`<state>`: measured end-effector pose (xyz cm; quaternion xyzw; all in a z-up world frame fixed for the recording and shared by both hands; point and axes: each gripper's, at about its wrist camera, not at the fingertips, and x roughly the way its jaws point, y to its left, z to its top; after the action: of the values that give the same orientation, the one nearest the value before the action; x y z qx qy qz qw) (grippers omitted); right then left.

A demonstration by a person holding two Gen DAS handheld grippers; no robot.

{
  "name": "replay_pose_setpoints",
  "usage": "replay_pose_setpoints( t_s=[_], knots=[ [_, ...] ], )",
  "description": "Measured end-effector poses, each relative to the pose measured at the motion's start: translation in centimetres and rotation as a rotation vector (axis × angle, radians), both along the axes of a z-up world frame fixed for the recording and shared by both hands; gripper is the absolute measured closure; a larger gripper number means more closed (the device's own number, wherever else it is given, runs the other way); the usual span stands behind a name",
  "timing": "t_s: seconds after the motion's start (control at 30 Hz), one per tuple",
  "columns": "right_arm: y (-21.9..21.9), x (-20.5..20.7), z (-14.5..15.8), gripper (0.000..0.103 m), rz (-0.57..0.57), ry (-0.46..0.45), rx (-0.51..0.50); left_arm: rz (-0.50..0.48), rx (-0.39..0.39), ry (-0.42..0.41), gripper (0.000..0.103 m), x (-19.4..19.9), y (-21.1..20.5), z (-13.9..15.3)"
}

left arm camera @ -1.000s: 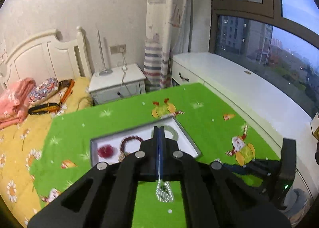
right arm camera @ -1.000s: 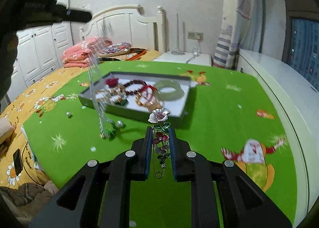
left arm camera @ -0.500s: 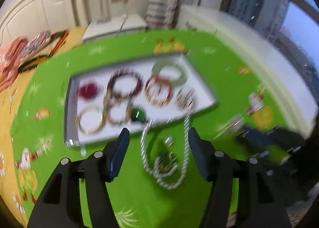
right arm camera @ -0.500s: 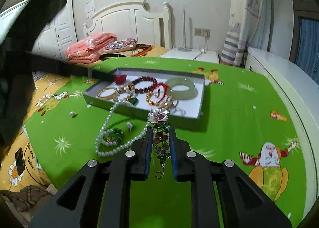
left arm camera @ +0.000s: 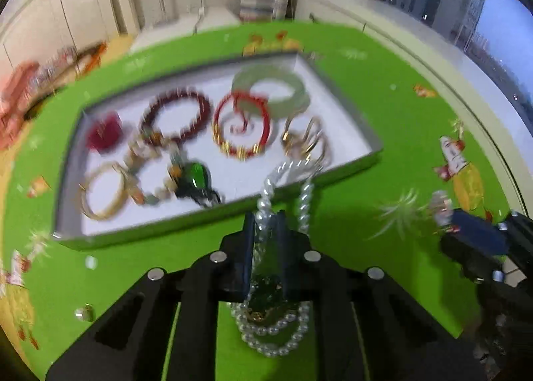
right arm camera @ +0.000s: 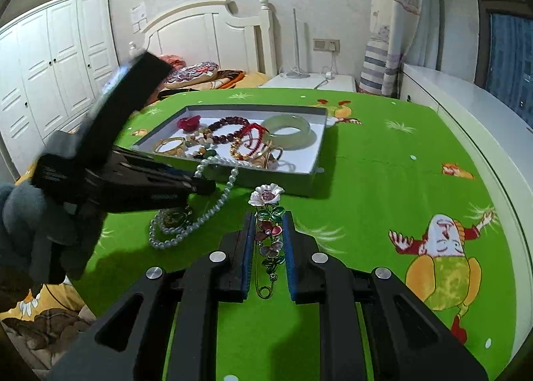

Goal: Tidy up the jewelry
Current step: 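Lower pearl necklace and flower brooch into the tray and open both tools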

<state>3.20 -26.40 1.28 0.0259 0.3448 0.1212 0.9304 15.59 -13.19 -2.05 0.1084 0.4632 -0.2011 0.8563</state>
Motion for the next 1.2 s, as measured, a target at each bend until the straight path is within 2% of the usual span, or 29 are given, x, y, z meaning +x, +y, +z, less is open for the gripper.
replay_pose_setpoints(
  t_s=[0.07,0.13,0.23,0.43,0.57,0.7,0.83,1.03,1.2],
  knots=[
    [-0.2,-0.1,0.1,0.086,-0.002,-0.002,0.000,-0.023,-0.044,-0.005,0.090,-0.7,0.0,2.0],
    [-0.2,-0.2,0.3,0.086,0.000,-0.008,-0.001,-0.056,-0.101,-0.030,0.090,-1.2,0.5,5.6],
    [0.1,-0.3,1.0,0.086,0.006,-0.026,-0.006,-0.097,-0.142,-0.084,0.090,-1.5,1.0,11.2],
    [1.3,0.1,3.1,0.086,0.038,-0.070,-0.035,-0.117,-0.153,-0.218,0.090,-1.8,1.5,20.3],
    [2.3,1.3,4.0,0.086,0.065,-0.082,-0.059,-0.109,-0.127,-0.280,0.090,-1.5,1.6,23.4],
    [2.6,3.2,4.4,0.086,0.073,-0.077,-0.052,-0.089,-0.087,-0.304,0.090,0.0,1.6,24.8],
    [2.5,5.3,4.1,0.086,0.062,-0.055,-0.035,-0.059,-0.070,-0.298,0.090,2.4,1.7,24.3],
    [2.8,9.1,2.3,0.086,0.037,0.015,-0.049,-0.023,-0.082,-0.258,0.090,5.8,2.4,22.0],
    [2.7,12.0,0.4,0.086,-0.017,0.090,-0.065,-0.020,-0.083,-0.220,0.090,6.9,3.1,19.2]
  ],
)
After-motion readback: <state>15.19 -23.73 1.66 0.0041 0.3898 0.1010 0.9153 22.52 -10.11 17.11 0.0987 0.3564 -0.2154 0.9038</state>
